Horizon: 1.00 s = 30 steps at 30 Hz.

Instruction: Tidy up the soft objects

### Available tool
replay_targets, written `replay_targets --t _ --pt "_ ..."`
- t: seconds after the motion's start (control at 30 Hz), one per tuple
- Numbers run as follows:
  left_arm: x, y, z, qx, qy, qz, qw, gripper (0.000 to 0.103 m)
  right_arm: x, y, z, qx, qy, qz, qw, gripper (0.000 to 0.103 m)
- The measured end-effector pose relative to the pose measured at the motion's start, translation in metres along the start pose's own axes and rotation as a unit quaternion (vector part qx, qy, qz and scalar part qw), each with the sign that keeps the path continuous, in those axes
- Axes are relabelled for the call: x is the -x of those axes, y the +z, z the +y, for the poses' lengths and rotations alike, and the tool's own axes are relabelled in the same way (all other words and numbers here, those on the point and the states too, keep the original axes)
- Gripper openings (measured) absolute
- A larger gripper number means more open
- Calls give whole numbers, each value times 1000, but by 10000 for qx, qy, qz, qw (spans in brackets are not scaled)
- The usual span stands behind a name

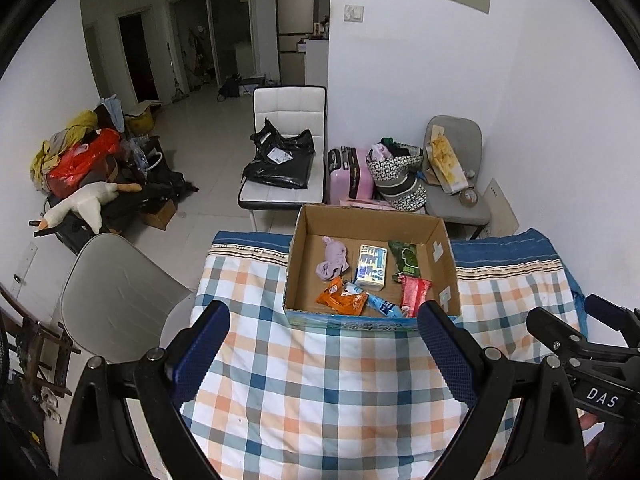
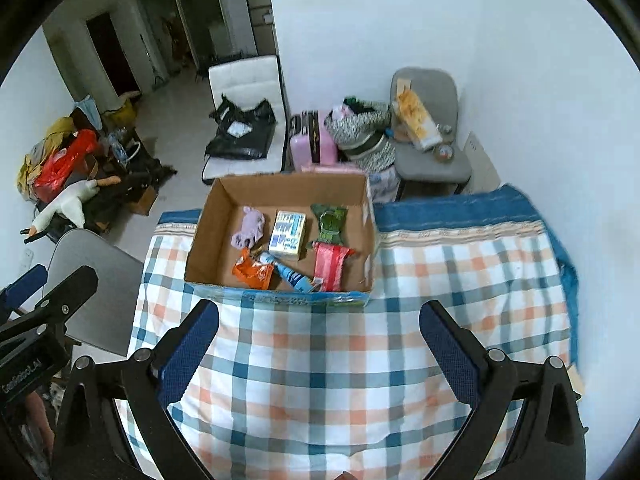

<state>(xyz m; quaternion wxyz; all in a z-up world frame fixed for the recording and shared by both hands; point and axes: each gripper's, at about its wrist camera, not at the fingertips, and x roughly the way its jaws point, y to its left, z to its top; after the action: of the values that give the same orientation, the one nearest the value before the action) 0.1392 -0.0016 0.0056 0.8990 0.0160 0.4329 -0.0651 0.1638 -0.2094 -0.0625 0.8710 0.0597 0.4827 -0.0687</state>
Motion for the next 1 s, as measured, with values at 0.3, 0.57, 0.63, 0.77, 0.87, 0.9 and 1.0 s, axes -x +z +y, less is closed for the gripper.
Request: replay_targets --t 0.3,0.57,0.63,0.77,0.87,0.9,1.0 --pt "38 -6 -6 -75 77 -286 9995 96 47 -9 3 50 131 -270 9995 102" --pt "43 -12 -4 -57 70 -248 9997 96 58 -14 0 41 102 -362 9993 102" --pt "42 -12 -5 -61 85 -248 9996 96 58 -14 0 63 106 -362 9993 102" --pt "43 -14 -6 -79 87 -185 9998 96 58 -15 0 61 88 -350 9993 102" --pt "42 -14 -6 -78 80 -154 9998 96 60 -17 -2 48 74 -327 9994 102" --pt "42 -14 -6 -77 74 -146 9998 96 61 -18 -2 51 67 -328 9994 102" --pt "43 -14 -6 -77 68 -142 9998 96 61 -19 -3 41 75 -324 9994 102"
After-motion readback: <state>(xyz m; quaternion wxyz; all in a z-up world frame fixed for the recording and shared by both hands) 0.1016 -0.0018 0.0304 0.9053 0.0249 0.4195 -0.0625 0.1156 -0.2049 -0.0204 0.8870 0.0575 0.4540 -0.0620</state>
